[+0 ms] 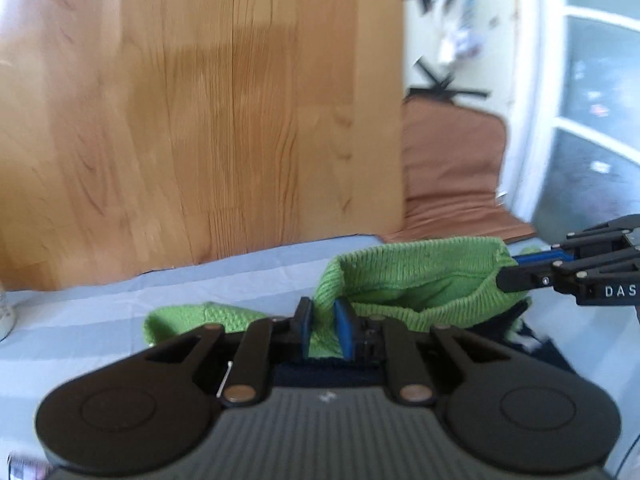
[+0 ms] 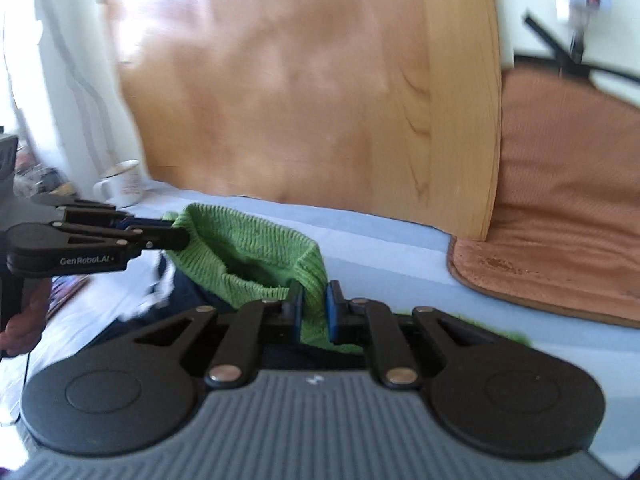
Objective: Fold small clothes
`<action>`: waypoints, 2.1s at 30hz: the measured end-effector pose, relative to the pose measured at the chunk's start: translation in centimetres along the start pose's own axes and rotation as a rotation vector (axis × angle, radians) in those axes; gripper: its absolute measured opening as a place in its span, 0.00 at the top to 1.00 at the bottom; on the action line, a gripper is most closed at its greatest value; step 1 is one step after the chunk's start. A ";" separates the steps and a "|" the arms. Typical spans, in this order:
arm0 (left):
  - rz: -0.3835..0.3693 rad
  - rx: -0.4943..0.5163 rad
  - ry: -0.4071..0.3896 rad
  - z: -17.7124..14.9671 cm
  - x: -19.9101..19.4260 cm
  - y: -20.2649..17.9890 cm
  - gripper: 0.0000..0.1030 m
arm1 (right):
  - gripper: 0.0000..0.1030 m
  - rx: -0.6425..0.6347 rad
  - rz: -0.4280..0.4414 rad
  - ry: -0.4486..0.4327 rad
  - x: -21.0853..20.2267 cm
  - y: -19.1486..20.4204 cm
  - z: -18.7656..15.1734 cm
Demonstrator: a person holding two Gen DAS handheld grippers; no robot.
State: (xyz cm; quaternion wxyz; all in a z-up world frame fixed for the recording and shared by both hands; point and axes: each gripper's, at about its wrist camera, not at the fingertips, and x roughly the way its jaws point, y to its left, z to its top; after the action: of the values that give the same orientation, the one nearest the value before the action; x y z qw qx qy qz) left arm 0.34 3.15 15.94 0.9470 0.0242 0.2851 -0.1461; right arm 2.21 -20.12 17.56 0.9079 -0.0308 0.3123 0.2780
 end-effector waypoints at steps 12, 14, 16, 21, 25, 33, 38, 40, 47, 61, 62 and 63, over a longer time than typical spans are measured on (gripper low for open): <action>-0.091 -0.040 0.086 -14.2 -9.4 -3.5 0.82 | 0.85 0.032 -0.059 -0.026 -7.1 8.1 -15.6; -0.084 -0.053 0.138 -15.5 -9.1 -3.6 0.82 | 0.80 0.067 -0.074 0.013 -6.0 8.0 -16.8; -0.106 -0.068 0.143 -15.9 -9.9 -3.0 0.75 | 0.74 0.123 -0.027 0.052 -5.8 7.4 -17.1; -0.075 -0.164 -0.011 -14.6 -14.0 1.3 0.43 | 0.70 0.152 0.018 -0.064 -9.6 6.2 -15.1; -0.074 -0.321 -0.045 -11.9 -13.1 4.5 0.46 | 0.64 0.198 -0.106 -0.183 -10.2 4.3 -12.1; -0.017 -0.249 -0.012 -8.2 -3.8 2.6 0.56 | 0.63 0.306 -0.100 -0.194 -2.6 4.0 -9.0; 0.102 -0.207 0.060 -10.5 -0.1 2.7 0.62 | 0.83 0.263 -0.254 -0.078 0.3 2.8 -11.3; 0.130 -0.183 0.045 -11.5 -0.6 2.7 0.61 | 1.00 0.365 -0.208 -0.133 -1.6 0.4 -13.4; 0.123 -0.223 0.034 -11.4 -1.7 2.8 0.58 | 1.00 0.541 -0.138 -0.195 -3.7 -0.9 -15.1; -0.094 -0.128 0.001 -11.5 -2.2 -2.1 0.54 | 0.87 0.352 0.046 -0.141 -2.0 5.7 -12.5; -0.094 -0.129 0.006 -11.8 -1.9 -2.0 0.54 | 0.87 0.337 0.058 -0.104 -1.4 6.1 -12.8; -0.099 -0.130 0.002 -12.1 -2.0 -1.9 0.54 | 0.87 0.323 0.061 -0.069 -0.8 6.3 -13.1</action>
State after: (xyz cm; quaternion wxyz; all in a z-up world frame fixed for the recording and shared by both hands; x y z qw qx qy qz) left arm -8.22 3.38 6.99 0.9379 -0.0513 0.2957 -0.1740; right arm -8.81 -18.25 8.25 0.9023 0.1346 0.3225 0.2526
